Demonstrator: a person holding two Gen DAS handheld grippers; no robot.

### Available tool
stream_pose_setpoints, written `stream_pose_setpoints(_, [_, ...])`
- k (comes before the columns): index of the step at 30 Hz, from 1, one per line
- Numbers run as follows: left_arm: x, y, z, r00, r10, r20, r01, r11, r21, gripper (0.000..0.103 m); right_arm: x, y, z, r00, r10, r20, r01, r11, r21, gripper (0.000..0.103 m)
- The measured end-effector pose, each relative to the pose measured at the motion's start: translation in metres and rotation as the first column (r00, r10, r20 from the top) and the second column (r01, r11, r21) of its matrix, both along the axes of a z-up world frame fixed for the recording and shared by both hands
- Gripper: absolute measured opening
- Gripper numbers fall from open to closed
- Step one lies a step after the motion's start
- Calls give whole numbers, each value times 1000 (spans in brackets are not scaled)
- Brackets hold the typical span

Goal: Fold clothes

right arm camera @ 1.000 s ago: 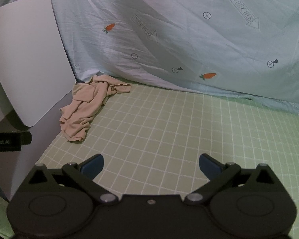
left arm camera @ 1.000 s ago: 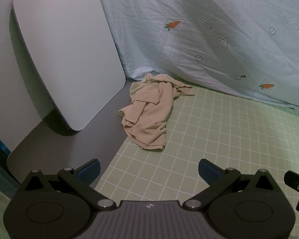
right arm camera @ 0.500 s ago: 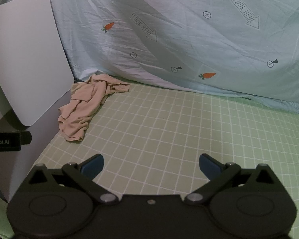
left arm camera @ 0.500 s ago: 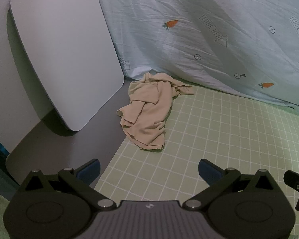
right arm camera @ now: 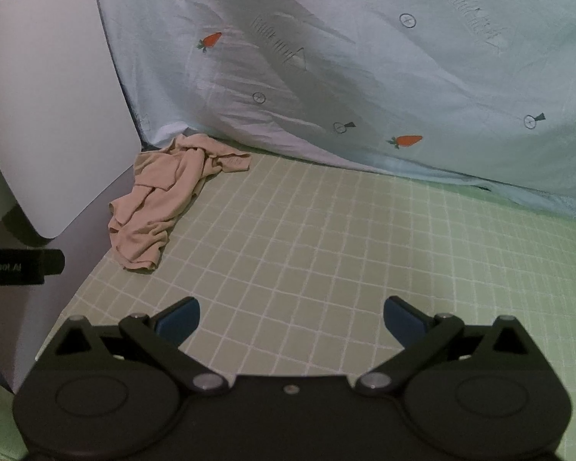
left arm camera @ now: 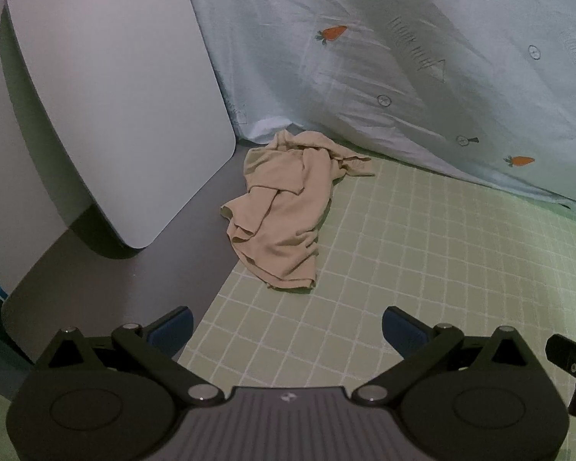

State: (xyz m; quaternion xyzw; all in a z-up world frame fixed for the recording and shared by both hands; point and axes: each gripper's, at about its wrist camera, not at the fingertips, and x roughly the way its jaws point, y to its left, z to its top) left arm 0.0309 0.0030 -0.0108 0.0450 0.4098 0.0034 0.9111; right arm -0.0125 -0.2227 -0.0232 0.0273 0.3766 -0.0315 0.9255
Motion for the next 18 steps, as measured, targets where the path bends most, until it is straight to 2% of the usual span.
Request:
stream_pose_setpoints(4, [22, 4, -1, 1000, 17, 1, -17, 1000, -7, 103, 20, -1, -4, 1000, 8, 7, -8, 1000, -11, 103])
stream_pose_setpoints(10, [71, 21, -7, 997, 73, -30, -75, 996, -44, 103, 72, 6, -3, 998, 43, 53, -40, 998, -53, 103])
stream_pose_setpoints(15, [131, 42, -25, 987, 144, -76, -151, 985, -90, 103, 132, 31, 1, 982, 148, 121, -137, 986, -93, 103])
stream_pose_setpoints(18, [168, 56, -42, 977, 184, -107, -195, 976, -100, 103, 184, 52, 0, 962, 225, 155, -209, 972, -112, 102])
